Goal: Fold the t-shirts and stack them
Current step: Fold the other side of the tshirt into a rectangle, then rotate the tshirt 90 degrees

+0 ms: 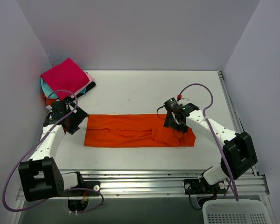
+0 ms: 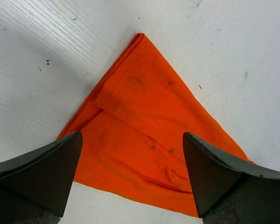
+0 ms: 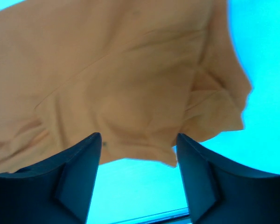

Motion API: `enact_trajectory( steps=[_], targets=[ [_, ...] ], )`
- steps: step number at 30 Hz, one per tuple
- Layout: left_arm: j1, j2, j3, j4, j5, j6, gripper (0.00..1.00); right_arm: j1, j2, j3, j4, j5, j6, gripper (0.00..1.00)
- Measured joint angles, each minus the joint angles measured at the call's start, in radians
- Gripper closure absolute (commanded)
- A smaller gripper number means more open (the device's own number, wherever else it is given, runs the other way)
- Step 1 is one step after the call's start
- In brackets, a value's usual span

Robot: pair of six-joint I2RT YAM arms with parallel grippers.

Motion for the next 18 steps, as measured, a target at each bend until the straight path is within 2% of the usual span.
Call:
enact_trajectory(
  steps=[1, 3, 4, 6, 15, 18],
  targets=[
    [0.000, 0.000, 0.000, 0.000, 0.000, 0.000, 0.02, -0.035, -0.007, -0.015, 0.005, 0.000, -0.010, 0.58],
    [0.000, 0.000, 0.000, 0.000, 0.004, 0.000, 0.02, -0.087, -0.004, -0.035, 0.012, 0.002, -0.029, 0.72],
    [0.000, 0.000, 0.000, 0.000, 0.006, 0.000, 0.02, -0.103, 0.001, -0.042, 0.015, 0.003, -0.036, 0.85],
    [0.000, 0.000, 0.000, 0.000, 0.008, 0.000, 0.02, -0.123, 0.022, -0.052, 0.024, 0.003, -0.051, 1.00],
    [0.000, 0.001, 0.000, 0.000, 0.016, 0.018, 0.02, -0.138, 0.244, -0.050, 0.084, 0.002, -0.066, 1.00],
    [0.000, 0.005, 0.000, 0.001, 0.024, 0.020, 0.02, -0.138, 0.304, 0.002, 0.069, 0.008, -0.071, 1.00]
  ],
)
